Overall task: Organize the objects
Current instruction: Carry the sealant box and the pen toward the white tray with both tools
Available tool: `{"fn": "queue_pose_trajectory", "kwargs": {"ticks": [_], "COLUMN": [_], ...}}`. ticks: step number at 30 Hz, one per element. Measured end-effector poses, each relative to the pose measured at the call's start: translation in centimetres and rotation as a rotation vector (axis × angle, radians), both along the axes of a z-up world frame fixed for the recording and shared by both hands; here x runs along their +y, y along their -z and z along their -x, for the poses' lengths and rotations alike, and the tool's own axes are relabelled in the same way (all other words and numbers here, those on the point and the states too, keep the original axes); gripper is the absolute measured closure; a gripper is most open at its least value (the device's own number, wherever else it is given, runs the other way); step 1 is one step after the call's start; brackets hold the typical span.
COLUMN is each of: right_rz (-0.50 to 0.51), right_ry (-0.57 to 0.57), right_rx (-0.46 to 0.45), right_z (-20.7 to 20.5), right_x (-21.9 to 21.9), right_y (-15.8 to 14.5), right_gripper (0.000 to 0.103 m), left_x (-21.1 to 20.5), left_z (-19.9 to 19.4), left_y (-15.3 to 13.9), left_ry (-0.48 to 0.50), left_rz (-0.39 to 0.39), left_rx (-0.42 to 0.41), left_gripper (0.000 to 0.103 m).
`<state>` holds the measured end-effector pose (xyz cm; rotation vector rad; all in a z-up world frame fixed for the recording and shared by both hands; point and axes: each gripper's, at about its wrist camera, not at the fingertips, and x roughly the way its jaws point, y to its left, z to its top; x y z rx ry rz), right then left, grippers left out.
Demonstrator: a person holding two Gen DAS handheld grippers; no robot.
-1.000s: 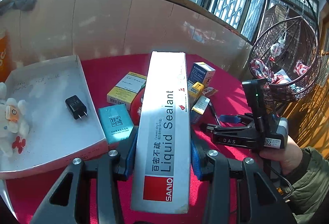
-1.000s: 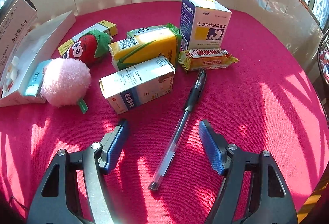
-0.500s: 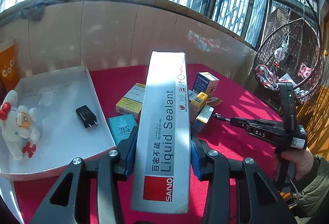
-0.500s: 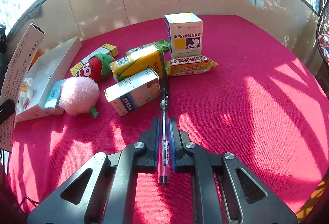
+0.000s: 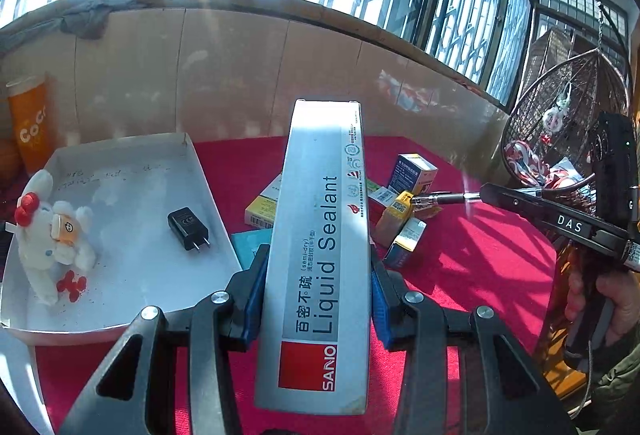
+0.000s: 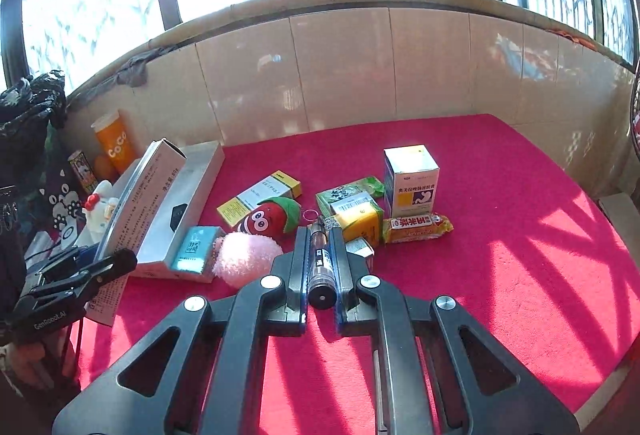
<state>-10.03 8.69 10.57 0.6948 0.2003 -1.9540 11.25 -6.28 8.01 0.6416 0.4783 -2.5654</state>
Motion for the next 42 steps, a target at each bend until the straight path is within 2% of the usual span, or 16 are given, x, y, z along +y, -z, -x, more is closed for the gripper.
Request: {"fn": "queue_pose_trajectory", "kwargs": {"ticks": [12, 24, 32, 42], "right_rz": [0.068, 0.092, 0.092, 0.064], "right_ry": [-0.113, -0.227, -0.281, -0.302], "right_rx": [0.085, 0.100, 0.102, 0.099], "right_z": [-3.7, -7.5, -9.6, -10.8], "right_x": [-2.1, -6.6, -10.4, -15.6], "right_y": [-4.0, -6.2, -6.6, -5.9], "right_gripper": [0.095, 0.095, 0.095, 0.095], "left_x": [-1.6, -4.0, -6.9, -11.0], "left_z": [-1.6, -3.7, -4.9, -6.7], "left_y": [-0.6, -1.3, -1.9, -1.7], "left_ry": [-0.074, -0.151, -0.207, -0.265], "left_rz": [0.005, 0.017, 0.027, -0.004], "left_rx": [0.019, 0.032, 0.026, 0.013], "left_gripper": [0.059, 0.059, 0.059, 0.059]}}
